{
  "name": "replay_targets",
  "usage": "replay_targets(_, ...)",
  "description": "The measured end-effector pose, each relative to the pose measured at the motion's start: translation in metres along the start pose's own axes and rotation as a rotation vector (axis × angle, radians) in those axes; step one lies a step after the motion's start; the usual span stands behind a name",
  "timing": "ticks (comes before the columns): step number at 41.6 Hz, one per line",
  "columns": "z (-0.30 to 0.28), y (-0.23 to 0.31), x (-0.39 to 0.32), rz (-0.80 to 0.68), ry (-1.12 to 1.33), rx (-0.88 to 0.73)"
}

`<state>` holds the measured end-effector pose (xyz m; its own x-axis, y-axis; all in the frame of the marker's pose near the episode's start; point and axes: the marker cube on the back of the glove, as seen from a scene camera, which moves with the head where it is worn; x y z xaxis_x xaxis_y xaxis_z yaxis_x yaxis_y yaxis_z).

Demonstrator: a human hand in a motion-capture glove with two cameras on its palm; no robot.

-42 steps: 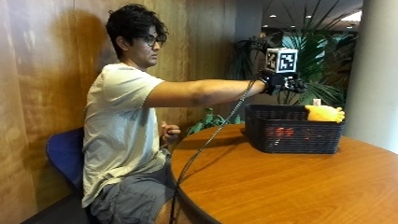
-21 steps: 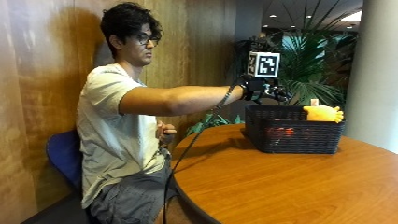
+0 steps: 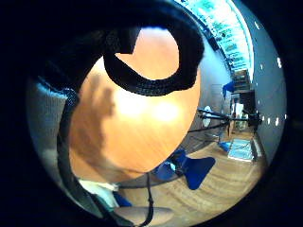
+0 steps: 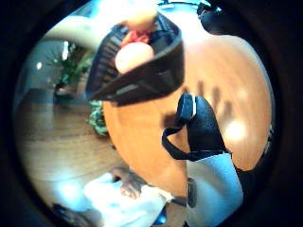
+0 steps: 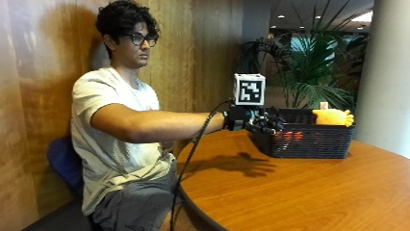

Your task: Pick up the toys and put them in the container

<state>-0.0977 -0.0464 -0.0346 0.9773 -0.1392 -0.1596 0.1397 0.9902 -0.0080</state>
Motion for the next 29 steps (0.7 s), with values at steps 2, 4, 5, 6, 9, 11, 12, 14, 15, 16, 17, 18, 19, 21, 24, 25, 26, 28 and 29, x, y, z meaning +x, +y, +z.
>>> replay_targets(2,0.011,0.004,0.017,0.101,0.058,-0.007)
replay_targets(4,0.018,0.009,0.026,0.107,0.048,-0.016)
replay_targets(5,0.021,0.012,0.029,0.086,0.036,-0.020)
replay_targets(6,0.024,0.016,0.033,0.072,0.031,-0.022)
replay_targets(9,0.029,0.024,0.042,0.053,-0.024,-0.019)
replay_targets(11,0.030,0.028,0.046,0.053,-0.076,-0.017)
replay_targets(12,0.030,0.030,0.048,0.060,-0.092,-0.016)
replay_targets(14,0.030,0.034,0.053,0.076,-0.115,-0.015)
replay_targets(15,0.031,0.036,0.055,0.082,-0.125,-0.014)
replay_targets(16,0.031,0.038,0.057,0.085,-0.134,-0.014)
replay_targets(17,0.032,0.040,0.058,0.086,-0.143,-0.015)
replay_targets(18,0.033,0.042,0.060,0.087,-0.152,-0.017)
replay_targets(19,0.033,0.044,0.061,0.087,-0.164,-0.021)
replay_targets(21,0.035,0.048,0.063,0.086,-0.196,-0.030)
replay_targets(24,0.034,0.054,0.065,0.088,-0.221,-0.035)
replay_targets(25,0.034,0.056,0.066,0.091,-0.208,-0.031)
replay_targets(26,0.034,0.057,0.067,0.093,-0.188,-0.024)
replay_targets(28,0.033,0.059,0.069,0.095,-0.153,-0.011)
replay_targets(29,0.033,0.060,0.071,0.093,-0.143,-0.005)
